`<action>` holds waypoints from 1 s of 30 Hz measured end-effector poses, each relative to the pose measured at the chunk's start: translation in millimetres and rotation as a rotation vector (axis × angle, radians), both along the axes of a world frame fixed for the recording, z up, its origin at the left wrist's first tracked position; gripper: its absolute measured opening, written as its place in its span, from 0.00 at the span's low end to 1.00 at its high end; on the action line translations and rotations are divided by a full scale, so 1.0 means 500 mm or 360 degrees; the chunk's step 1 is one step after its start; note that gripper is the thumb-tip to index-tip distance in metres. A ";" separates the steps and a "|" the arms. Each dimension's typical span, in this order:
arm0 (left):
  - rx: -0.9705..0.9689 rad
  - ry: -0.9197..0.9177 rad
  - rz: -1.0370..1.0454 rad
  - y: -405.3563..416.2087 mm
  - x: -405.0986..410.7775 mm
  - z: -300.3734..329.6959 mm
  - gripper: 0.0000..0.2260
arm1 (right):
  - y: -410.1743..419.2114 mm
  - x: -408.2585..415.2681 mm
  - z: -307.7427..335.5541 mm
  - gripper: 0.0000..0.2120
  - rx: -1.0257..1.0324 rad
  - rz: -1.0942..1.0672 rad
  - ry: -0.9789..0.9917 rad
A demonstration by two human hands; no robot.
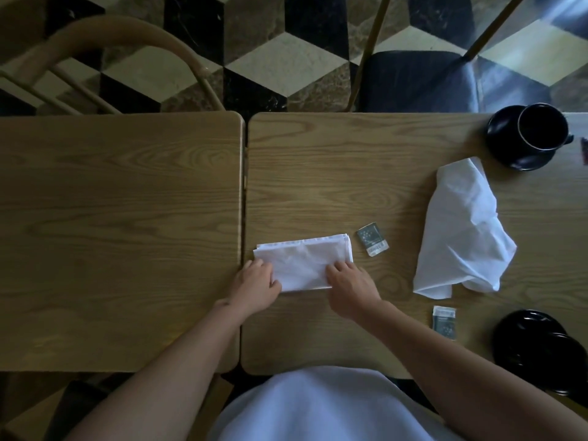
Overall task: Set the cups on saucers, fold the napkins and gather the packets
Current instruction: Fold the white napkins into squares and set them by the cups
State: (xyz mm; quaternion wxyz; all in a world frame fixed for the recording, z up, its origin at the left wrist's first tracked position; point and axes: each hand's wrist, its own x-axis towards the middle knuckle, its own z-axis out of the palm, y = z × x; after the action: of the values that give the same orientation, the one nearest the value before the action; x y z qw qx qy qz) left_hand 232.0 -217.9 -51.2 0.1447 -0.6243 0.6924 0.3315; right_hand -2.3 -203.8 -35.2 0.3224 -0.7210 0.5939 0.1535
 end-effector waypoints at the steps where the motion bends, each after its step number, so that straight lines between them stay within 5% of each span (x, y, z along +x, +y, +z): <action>1: 0.0024 -0.0020 0.0039 -0.003 -0.008 0.003 0.08 | -0.007 0.006 0.006 0.11 0.0004 -0.0065 -0.0011; 4: -0.0123 0.0113 0.0438 0.008 -0.032 0.017 0.08 | -0.051 0.007 0.018 0.12 -0.0288 -0.0305 -0.0173; 6: -0.0095 0.0409 0.1095 0.023 -0.057 0.036 0.09 | -0.094 0.007 0.024 0.15 -0.0459 -0.0290 -0.0186; 8: 0.0372 0.0767 0.1977 0.040 -0.094 0.065 0.08 | -0.133 0.014 0.029 0.18 -0.0338 -0.0140 -0.0065; 10: 0.1174 0.1137 0.2466 0.064 -0.134 0.087 0.10 | -0.160 0.024 0.029 0.21 -0.0147 0.0033 0.0116; 12: 0.1558 0.1299 0.2397 0.093 -0.163 0.100 0.09 | -0.174 0.037 0.033 0.18 -0.0012 0.0150 0.0248; 15: 0.1543 0.1307 0.2348 0.115 -0.181 0.101 0.05 | -0.180 0.054 0.047 0.14 0.0013 0.0372 0.0360; 19: 0.1395 0.1464 0.2315 0.117 -0.185 0.087 0.03 | -0.162 0.054 0.094 0.11 -0.0182 0.0464 -0.0089; 22: 0.1217 0.1699 0.2284 0.112 -0.176 0.080 0.18 | -0.134 0.041 0.137 0.07 -0.0355 0.0475 -0.0446; 24: 0.1029 0.1846 0.2321 0.102 -0.166 0.074 0.23 | -0.106 0.030 0.156 0.06 -0.0385 0.0168 -0.0756; 27: 0.0775 0.2027 0.2295 0.077 -0.141 0.071 0.15 | -0.064 0.023 0.153 0.08 -0.0236 -0.0646 -0.1062; 30: 0.0884 0.2378 0.2186 0.063 -0.116 0.078 0.16 | -0.015 0.027 0.121 0.05 0.0128 -0.1412 -0.1284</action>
State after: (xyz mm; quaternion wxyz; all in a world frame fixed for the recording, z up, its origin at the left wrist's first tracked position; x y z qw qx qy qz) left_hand 174.1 -186.3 -12.2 -0.4000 -0.4645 0.0027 0.7901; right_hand 11.3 -211.5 25.1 0.5826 -0.3929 0.6626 -0.2591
